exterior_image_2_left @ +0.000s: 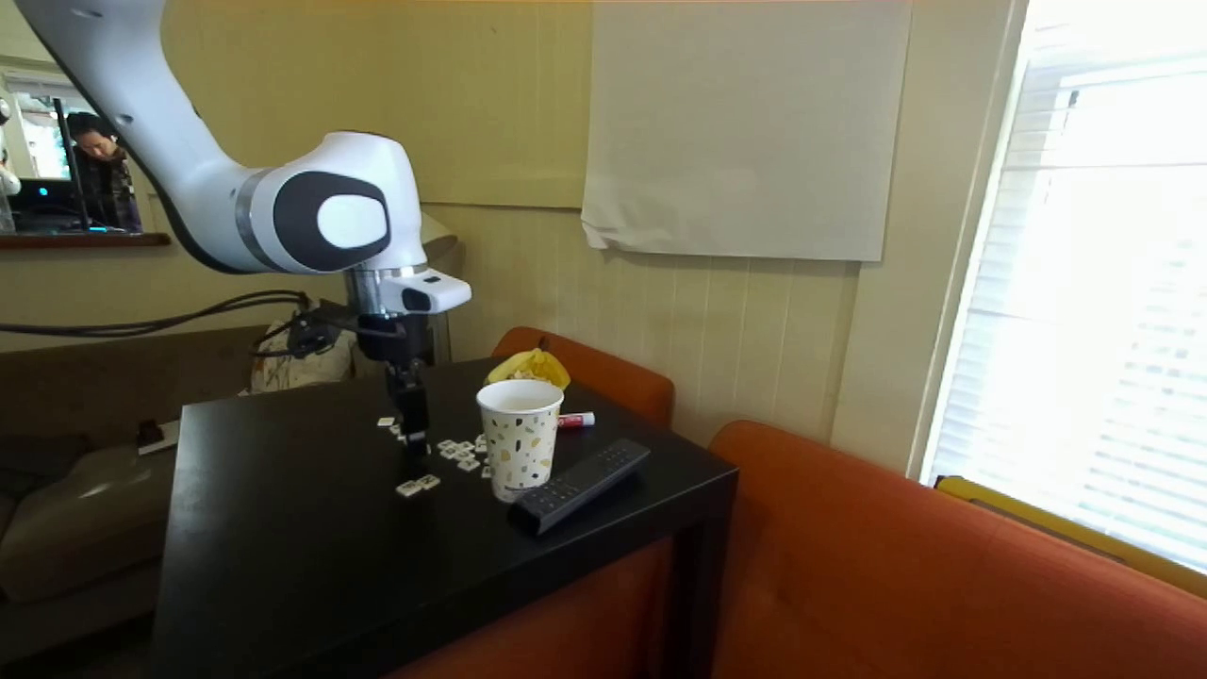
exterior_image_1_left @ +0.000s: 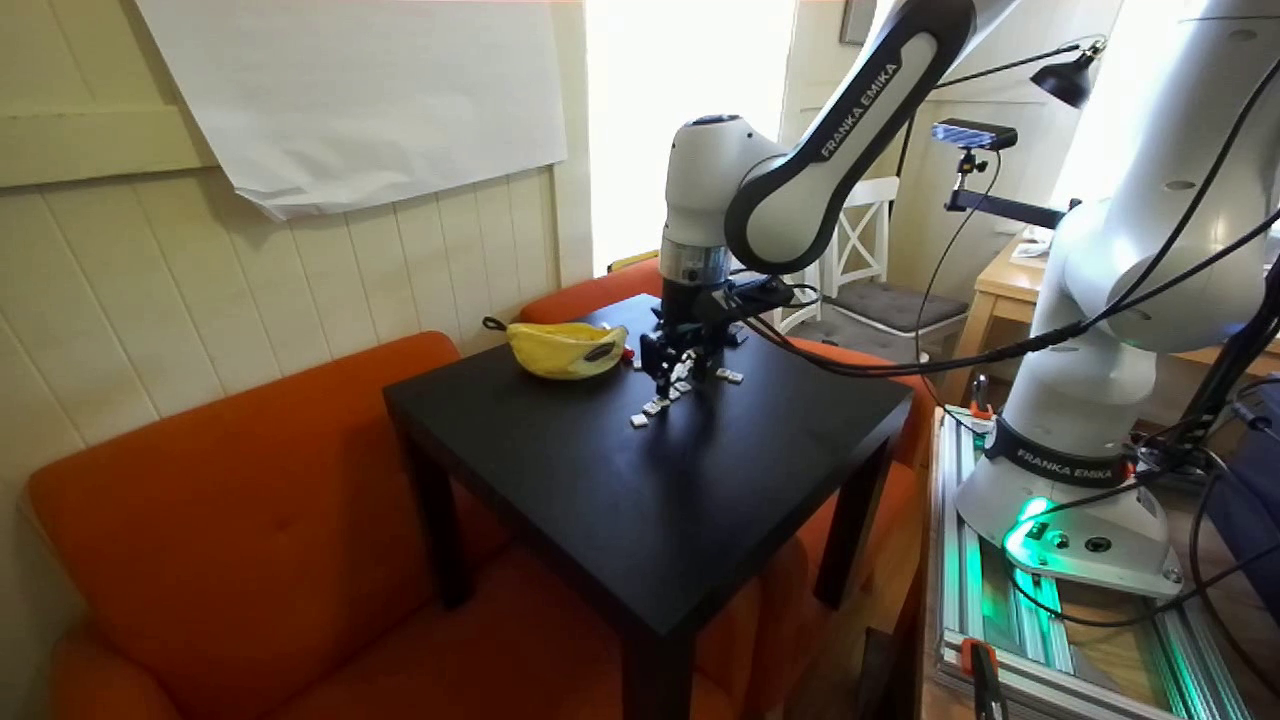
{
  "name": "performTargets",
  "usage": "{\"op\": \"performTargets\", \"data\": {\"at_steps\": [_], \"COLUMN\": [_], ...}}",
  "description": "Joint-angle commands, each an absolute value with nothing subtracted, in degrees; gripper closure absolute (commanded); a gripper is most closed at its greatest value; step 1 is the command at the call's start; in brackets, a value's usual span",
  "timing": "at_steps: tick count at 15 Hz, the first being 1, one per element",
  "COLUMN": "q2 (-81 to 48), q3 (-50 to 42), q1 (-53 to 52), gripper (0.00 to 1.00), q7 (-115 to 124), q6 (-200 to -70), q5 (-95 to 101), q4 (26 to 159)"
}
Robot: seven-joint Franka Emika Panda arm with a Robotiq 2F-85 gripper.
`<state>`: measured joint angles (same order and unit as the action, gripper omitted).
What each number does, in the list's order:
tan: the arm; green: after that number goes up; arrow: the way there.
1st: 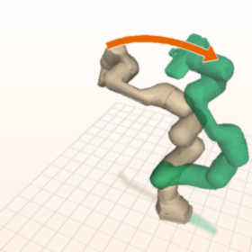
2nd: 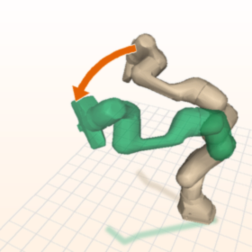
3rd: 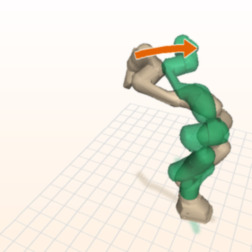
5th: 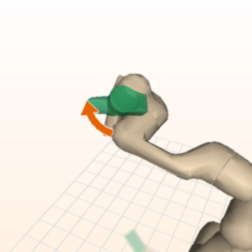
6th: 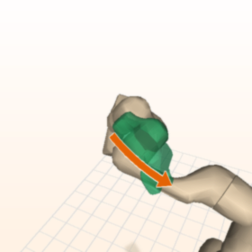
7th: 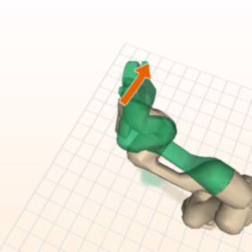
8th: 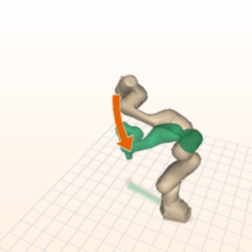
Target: Put one tile in the coffee cup.
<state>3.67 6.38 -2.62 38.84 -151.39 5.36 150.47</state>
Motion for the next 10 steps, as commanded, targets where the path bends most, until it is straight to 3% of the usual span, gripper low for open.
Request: {"op": "performTargets", "data": {"at_steps": [1, 3, 10], "q2": [2.51, 2.39, 2.30], "q3": [6.34, 6.31, 6.30], "q1": [-2.47, -2.33, -2.11], "gripper": [0.33, 0.47, 0.49], "q7": [40.07, 40.44, 40.96], "q6": [-152.58, -152.63, -152.67], "q5": [6.82, 7.53, 9.21], "q4": [150.05, 150.04, 149.90]}}
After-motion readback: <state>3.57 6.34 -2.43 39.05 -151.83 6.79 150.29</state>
